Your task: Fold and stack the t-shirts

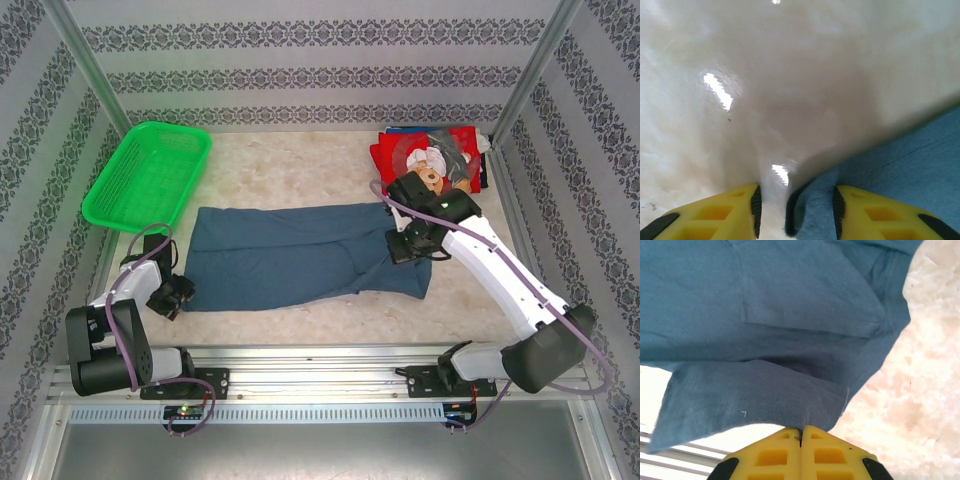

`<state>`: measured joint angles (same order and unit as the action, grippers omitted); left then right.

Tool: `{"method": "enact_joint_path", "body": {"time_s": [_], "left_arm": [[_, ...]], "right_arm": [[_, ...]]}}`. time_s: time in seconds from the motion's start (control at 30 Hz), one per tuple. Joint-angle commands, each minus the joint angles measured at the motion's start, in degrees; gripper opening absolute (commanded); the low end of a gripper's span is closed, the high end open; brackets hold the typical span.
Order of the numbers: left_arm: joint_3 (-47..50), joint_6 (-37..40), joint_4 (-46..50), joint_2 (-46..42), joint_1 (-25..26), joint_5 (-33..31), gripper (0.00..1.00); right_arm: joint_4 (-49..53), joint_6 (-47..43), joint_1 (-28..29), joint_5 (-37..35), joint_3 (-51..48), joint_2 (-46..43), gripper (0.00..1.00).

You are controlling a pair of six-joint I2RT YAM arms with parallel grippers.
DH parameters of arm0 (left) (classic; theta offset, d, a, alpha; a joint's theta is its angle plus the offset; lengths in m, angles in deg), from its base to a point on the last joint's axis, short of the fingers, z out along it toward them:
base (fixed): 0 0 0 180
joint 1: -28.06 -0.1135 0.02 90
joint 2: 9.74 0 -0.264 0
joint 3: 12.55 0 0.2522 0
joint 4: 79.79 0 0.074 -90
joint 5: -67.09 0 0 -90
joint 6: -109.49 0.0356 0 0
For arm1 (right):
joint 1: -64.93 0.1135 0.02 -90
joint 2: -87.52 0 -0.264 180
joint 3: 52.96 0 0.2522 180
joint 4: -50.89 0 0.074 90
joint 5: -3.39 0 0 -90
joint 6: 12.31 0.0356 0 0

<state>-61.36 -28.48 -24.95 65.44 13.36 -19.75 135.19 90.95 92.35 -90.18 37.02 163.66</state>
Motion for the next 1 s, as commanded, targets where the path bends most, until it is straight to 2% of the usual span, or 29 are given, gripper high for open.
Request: {"method": "enact_joint_path", "body": {"time_s": [0.0,0.2,0.37,0.7,0.97], "left_arm": [[1.47,0.81,-5.37,2.77,-0.51,1.74,0.34],[0.6,1.42,-5.35,0.89,-0.51,2.5,0.15],[-2.61,2.6,-4.53,-0.99,-0.5,6.12,0.0],[-5.77,4.02,-1.86,-6.59,-0.33,12.76,0.0],[-12.25,5.29,-3.06,-2.51,-0.15,15.07,0.0]], "right_arm": [[2.44,-0.26,-1.2,0.17,-1.16,-1.51,0.0],[2.76,-0.29,-2.83,-0.33,-1.67,-2.22,0.0],[2.65,-1.02,-5.52,-0.91,-3.49,-2.88,0.0],[2.72,-3.43,-11.5,0.22,-4.07,-3.34,0.0],[0.59,-8.02,-14.0,-0.3,-2.98,0.68,0.0]]}}
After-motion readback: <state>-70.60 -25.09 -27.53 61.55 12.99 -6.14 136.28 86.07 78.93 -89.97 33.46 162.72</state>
